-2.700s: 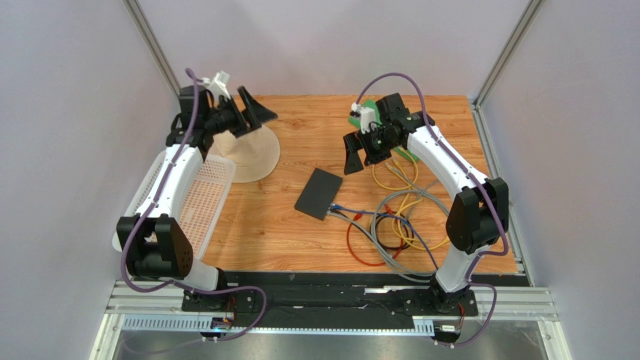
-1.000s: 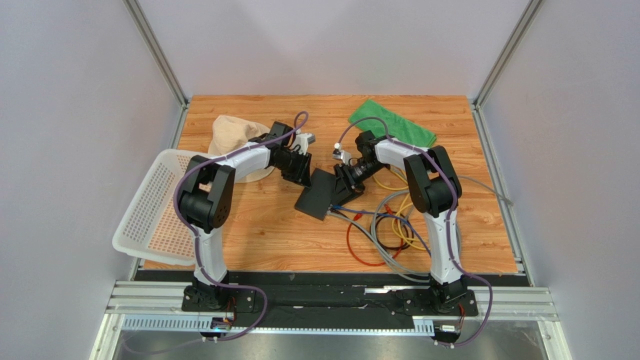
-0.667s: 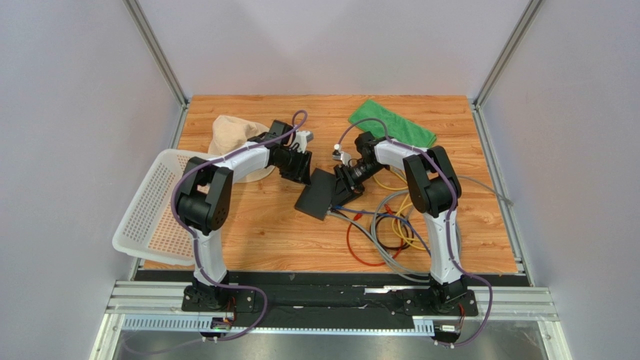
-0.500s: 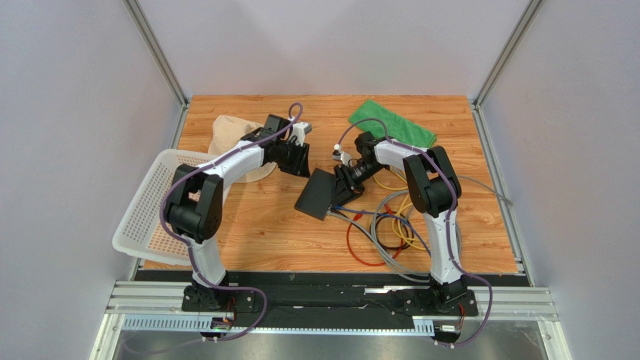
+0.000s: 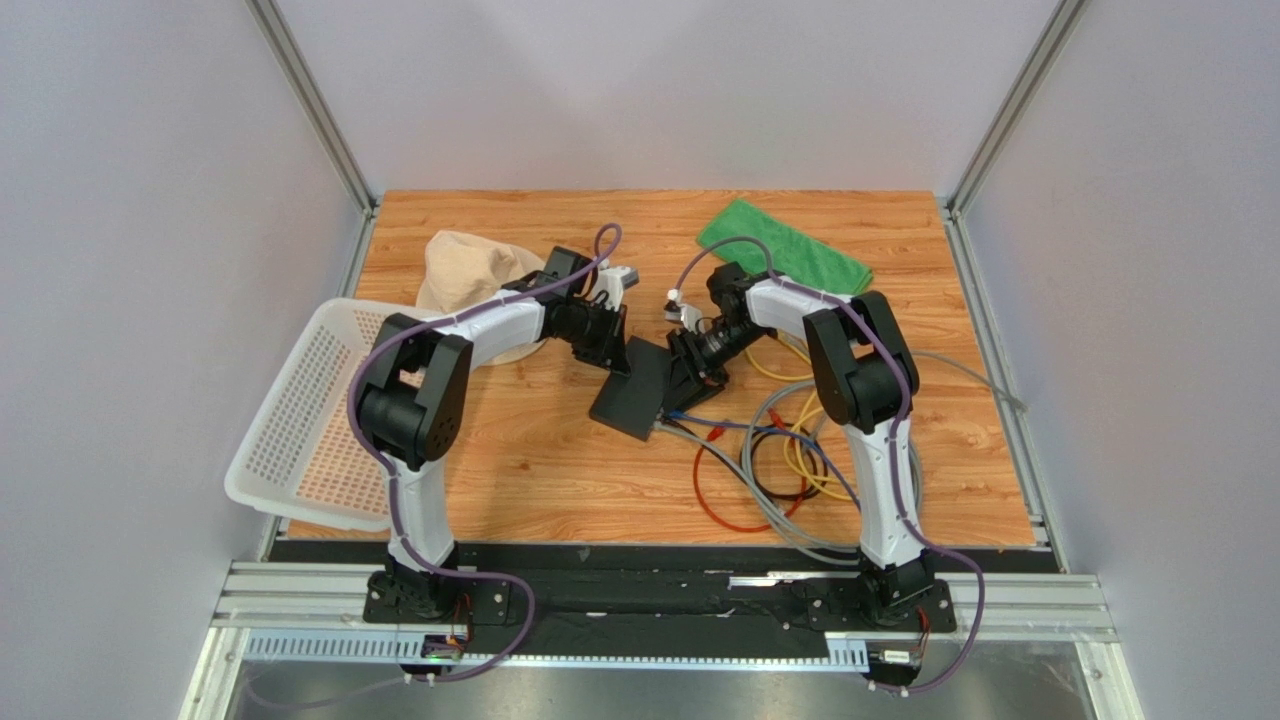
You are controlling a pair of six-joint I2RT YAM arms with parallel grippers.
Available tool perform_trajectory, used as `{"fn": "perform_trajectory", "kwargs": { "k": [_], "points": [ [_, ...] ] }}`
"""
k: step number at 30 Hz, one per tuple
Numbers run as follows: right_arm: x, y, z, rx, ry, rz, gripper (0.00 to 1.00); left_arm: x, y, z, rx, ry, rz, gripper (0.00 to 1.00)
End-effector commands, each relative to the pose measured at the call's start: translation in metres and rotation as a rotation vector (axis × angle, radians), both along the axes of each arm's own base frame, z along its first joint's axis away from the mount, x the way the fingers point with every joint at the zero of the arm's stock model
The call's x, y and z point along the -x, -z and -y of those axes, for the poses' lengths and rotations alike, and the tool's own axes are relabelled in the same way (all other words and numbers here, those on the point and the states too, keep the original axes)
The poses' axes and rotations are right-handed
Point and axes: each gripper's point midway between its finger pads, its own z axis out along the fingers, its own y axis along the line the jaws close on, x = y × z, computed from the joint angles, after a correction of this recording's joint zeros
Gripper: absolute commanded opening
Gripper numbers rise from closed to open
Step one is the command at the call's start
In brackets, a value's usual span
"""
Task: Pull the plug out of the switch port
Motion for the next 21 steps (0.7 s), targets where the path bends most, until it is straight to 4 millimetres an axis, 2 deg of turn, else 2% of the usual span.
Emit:
{"fn": "perform_trajectory", "kwargs": {
  "k": [1,7,14,17,21],
  "points": [
    [-0.0037,0.0641,0.0112,0.225,-0.076,0.123,0.42,-0.0089,0.0140,0.0020,-0.038,-0.003,0.020,0.00],
    [0.0047,0.0689,0.0064,0.268,-0.124,0.147,0.35,-0.0085,0.0169,0.0047,-0.045,0.006,0.026,0.00],
    [0.0047,0.0685,0.0074,0.251,-0.118,0.129,0.34,-0.0078,0.0170,0.0046,-0.044,0.006,0.033,0.00],
    [0.0028,0.0693,0.0109,0.238,-0.097,0.106,0.30,-0.0079,0.0163,0.0053,-0.044,0.010,0.037,0.00],
    [0.0007,0.0675,0.0118,0.221,-0.077,0.087,0.31,-0.0071,0.0158,0.0068,-0.045,0.021,0.043,0.00]
  ]
}}
